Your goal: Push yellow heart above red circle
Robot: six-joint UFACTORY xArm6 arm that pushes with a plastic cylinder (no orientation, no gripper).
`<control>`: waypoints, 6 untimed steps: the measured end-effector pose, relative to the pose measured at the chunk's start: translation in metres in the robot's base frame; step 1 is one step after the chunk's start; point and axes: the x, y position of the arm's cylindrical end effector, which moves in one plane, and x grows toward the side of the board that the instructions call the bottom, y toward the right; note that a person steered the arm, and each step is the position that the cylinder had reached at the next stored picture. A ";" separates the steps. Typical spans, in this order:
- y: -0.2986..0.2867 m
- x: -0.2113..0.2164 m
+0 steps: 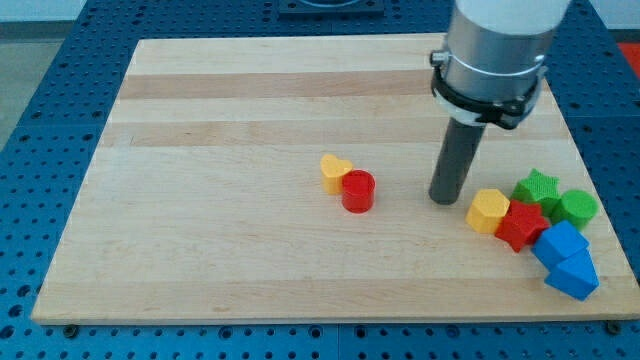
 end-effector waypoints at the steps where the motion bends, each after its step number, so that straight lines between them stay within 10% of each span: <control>1: -0.019 -0.013; 6: -0.088 -0.061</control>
